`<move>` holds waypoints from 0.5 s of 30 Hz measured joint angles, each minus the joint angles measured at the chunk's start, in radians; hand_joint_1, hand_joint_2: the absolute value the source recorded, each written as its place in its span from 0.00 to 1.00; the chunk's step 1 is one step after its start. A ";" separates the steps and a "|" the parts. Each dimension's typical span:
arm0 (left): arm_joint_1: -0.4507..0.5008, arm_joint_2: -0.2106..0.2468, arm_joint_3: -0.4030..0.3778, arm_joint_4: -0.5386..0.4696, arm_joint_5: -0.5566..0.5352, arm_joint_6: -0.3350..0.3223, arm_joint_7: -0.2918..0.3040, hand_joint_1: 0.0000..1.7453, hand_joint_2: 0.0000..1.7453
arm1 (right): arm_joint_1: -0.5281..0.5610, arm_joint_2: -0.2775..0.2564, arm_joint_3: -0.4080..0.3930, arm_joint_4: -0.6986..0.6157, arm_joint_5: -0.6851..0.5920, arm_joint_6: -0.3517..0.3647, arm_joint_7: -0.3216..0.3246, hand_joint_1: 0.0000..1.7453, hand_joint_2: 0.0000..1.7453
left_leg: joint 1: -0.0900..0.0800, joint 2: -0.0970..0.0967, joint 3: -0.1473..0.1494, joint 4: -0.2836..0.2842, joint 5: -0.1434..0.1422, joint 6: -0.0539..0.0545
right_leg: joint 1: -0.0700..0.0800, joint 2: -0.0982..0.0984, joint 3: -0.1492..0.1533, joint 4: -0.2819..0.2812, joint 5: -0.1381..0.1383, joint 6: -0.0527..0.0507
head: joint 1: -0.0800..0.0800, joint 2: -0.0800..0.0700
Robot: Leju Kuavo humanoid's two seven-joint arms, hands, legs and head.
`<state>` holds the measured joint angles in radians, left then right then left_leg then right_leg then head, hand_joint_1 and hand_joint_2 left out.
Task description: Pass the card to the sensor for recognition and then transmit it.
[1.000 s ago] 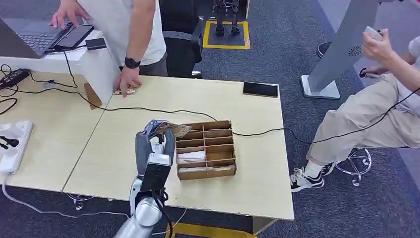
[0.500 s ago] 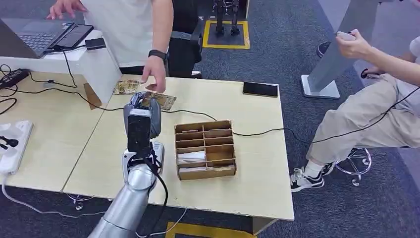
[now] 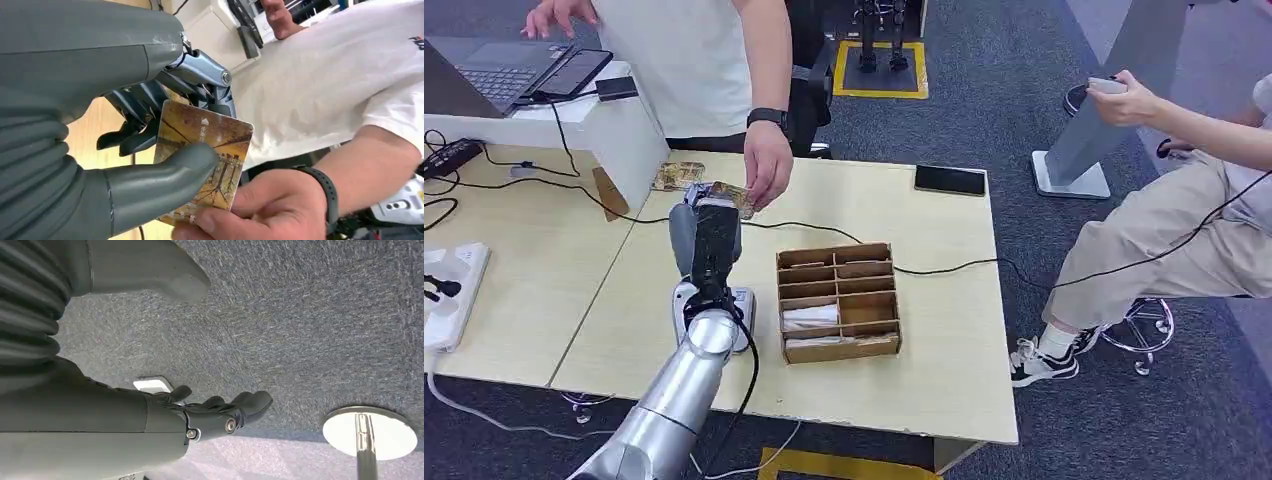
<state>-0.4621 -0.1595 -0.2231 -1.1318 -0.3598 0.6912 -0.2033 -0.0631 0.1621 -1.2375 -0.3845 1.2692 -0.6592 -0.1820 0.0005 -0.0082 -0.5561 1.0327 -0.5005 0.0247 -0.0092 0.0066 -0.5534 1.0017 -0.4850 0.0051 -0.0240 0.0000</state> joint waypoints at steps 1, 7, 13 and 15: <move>0.000 0.001 0.003 0.006 -0.006 0.002 0.000 1.00 1.00 | 0.000 0.000 0.000 0.000 0.000 0.000 0.002 0.00 1.00 | 0.000 0.000 0.000 0.000 0.000 0.000 | 0.000 0.000 0.000 0.000 0.000 0.000 | 0.000 0.000; -0.002 -0.001 0.037 0.042 -0.037 0.005 -0.001 0.00 1.00 | 0.000 0.000 0.007 0.003 0.002 0.000 0.016 0.00 1.00 | 0.000 0.000 0.000 0.000 0.000 0.000 | 0.000 0.000 0.000 0.000 0.000 0.000 | 0.000 0.000; 0.005 -0.009 0.039 0.037 0.023 -0.001 -0.028 0.00 1.00 | 0.003 0.000 0.015 -0.002 0.002 0.000 0.017 0.00 1.00 | 0.000 0.000 0.000 0.000 0.000 0.000 | 0.000 0.000 0.000 0.000 0.000 0.000 | 0.000 0.000; 0.017 -0.014 0.039 0.018 0.054 -0.007 -0.044 0.00 1.00 | 0.005 0.000 0.016 -0.004 0.002 0.000 0.017 0.00 1.00 | 0.000 0.000 0.000 0.000 0.000 0.000 | 0.000 0.000 0.000 0.000 0.000 0.000 | 0.000 0.000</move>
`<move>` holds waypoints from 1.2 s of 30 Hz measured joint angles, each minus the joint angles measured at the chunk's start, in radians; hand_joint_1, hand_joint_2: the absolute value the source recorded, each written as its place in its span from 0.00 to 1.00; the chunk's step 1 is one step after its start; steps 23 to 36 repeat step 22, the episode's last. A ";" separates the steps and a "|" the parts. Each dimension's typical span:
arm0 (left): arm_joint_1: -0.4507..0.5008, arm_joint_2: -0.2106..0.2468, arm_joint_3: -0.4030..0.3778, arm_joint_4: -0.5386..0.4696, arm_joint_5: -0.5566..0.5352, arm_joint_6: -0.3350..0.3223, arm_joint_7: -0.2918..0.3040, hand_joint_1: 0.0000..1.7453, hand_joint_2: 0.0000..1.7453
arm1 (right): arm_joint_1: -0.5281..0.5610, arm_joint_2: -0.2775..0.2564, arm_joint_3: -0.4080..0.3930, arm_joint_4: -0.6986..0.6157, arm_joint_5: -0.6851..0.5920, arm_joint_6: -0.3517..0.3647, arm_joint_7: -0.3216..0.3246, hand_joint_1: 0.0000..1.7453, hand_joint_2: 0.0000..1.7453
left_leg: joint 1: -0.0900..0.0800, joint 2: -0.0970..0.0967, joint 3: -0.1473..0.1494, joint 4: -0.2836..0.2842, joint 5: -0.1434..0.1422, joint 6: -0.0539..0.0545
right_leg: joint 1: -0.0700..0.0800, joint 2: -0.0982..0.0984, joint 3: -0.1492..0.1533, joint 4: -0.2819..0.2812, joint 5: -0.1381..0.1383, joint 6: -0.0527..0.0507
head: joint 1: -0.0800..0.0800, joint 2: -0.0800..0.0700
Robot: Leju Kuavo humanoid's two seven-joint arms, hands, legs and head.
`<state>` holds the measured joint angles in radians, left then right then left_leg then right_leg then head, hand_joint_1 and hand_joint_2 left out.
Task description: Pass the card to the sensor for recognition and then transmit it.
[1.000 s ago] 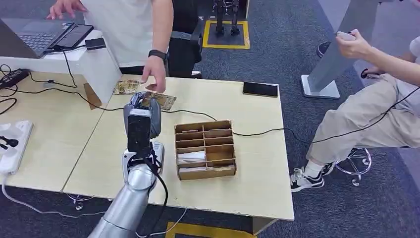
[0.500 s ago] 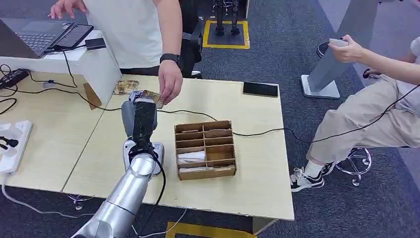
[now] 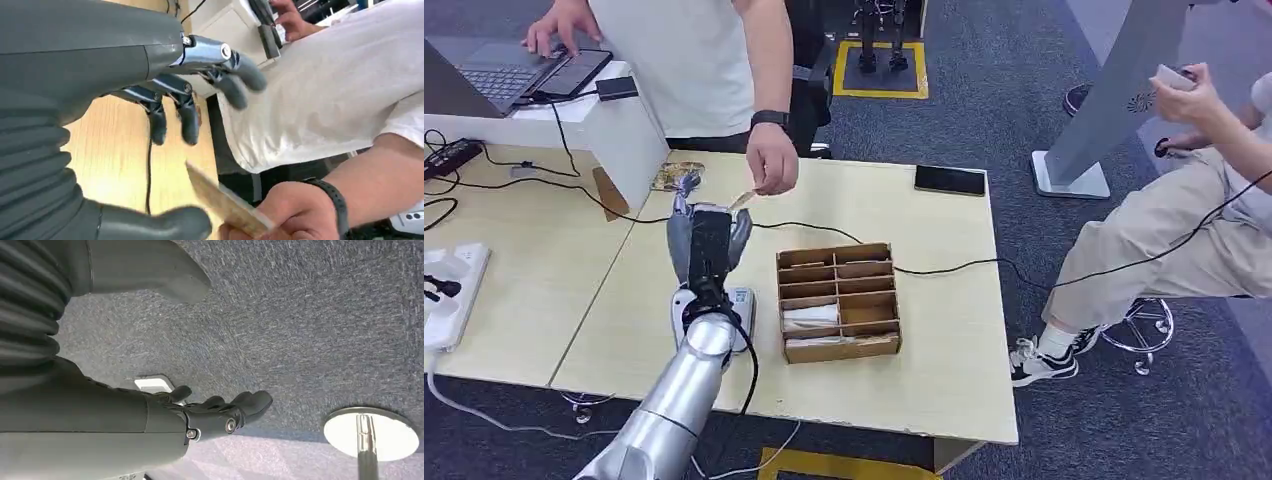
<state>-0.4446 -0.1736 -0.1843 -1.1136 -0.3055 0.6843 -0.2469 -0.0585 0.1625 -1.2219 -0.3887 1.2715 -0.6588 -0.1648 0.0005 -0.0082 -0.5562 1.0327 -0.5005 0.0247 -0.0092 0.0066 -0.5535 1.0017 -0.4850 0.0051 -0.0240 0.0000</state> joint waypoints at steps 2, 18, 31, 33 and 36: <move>0.024 -0.009 0.000 -0.039 0.058 -0.003 -0.025 0.00 0.00 | 0.003 0.003 0.000 -0.008 -0.002 0.000 0.000 0.00 1.00 | 0.000 0.000 0.000 0.000 0.000 0.000 | 0.000 0.000 0.000 0.000 0.000 0.000 | 0.000 0.000; 0.375 -0.035 -0.099 -0.546 0.119 0.014 -0.274 0.00 1.00 | 0.032 0.070 -0.020 -0.127 -0.008 0.016 0.015 0.00 1.00 | 0.000 0.003 -0.002 0.000 -0.001 -0.001 | 0.000 0.003 -0.003 0.000 -0.001 0.000 | 0.000 0.000; 0.447 -0.026 -0.137 -0.634 0.100 0.014 -0.326 0.00 1.00 | 0.032 0.079 -0.028 -0.150 -0.023 0.023 0.010 0.00 1.00 | 0.000 0.003 -0.002 0.000 -0.001 -0.001 | 0.000 0.003 -0.003 0.000 -0.001 0.000 | 0.000 0.000; 0.447 -0.026 -0.137 -0.634 0.100 0.014 -0.326 0.00 1.00 | 0.032 0.079 -0.028 -0.150 -0.023 0.023 0.010 0.00 1.00 | 0.000 0.003 -0.002 0.000 -0.001 -0.001 | 0.000 0.003 -0.003 0.000 -0.001 0.000 | 0.000 0.000; 0.447 -0.026 -0.137 -0.634 0.100 0.014 -0.326 0.00 1.00 | 0.032 0.079 -0.028 -0.150 -0.023 0.023 0.010 0.00 1.00 | 0.000 0.003 -0.002 0.000 -0.001 -0.001 | 0.000 0.003 -0.003 0.000 -0.001 0.000 | 0.000 0.000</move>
